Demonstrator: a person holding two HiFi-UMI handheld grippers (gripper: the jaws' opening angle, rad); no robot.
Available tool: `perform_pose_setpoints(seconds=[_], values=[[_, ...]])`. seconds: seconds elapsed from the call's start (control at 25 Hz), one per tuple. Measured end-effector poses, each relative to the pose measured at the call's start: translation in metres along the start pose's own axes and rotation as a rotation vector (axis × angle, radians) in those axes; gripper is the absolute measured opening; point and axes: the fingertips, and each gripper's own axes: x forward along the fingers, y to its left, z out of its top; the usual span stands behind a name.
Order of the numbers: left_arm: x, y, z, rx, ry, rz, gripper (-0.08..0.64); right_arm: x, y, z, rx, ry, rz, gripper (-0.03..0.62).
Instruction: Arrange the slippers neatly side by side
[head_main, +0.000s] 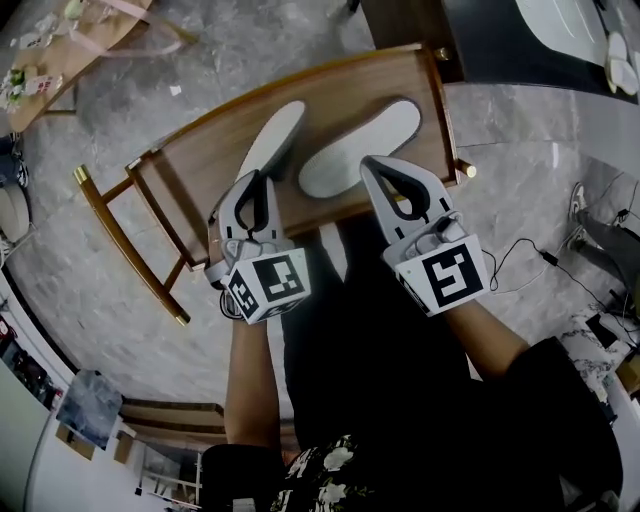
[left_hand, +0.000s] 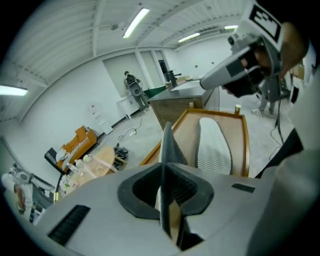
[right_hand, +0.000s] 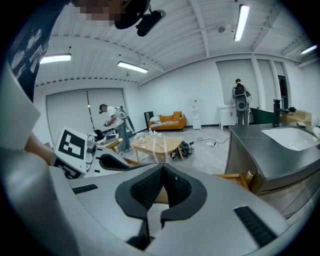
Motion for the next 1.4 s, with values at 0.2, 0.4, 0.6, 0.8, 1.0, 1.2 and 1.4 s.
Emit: perform_pose_setpoints(seconds=[0.2, 0.4, 0.6, 0.8, 1.0, 1.2, 1.4], values=[[-0.012, 0.009, 0.008, -0.273, -0.046, -0.011, 0.031, 0.003, -0.004, -0.003, 0.009, 0.014, 0.014, -0.003], [-0.017, 0.022, 0.003, -0.493, -0.107, -0.05, 0.031, 0.01, 0.005, -0.024, 0.032, 0.059, 0.018, -0.003], [-0.017, 0.032, 0.0, -0.714, -0.19, -0.149, 0.031, 0.018, 0.022, -0.027, 0.042, 0.07, 0.03, -0.003], [-0.01, 0.03, -0.005, -0.845, -0.25, -0.247, 0.031, 0.023, 0.029, -0.026, 0.059, 0.072, 0.024, -0.003], [-0.003, 0.024, -0.01, -0.944, -0.276, -0.317, 0.031, 0.027, 0.032, -0.033, 0.064, 0.094, 0.015, -0.003], [0.004, 0.015, -0.021, -0.941, -0.251, -0.336, 0.031, 0.027, 0.041, -0.045, 0.072, 0.148, 0.018, -0.003], [0.011, 0.017, -0.033, -0.947, -0.241, -0.331, 0.031, 0.032, 0.046, -0.049, 0.078, 0.155, 0.024, -0.003]])
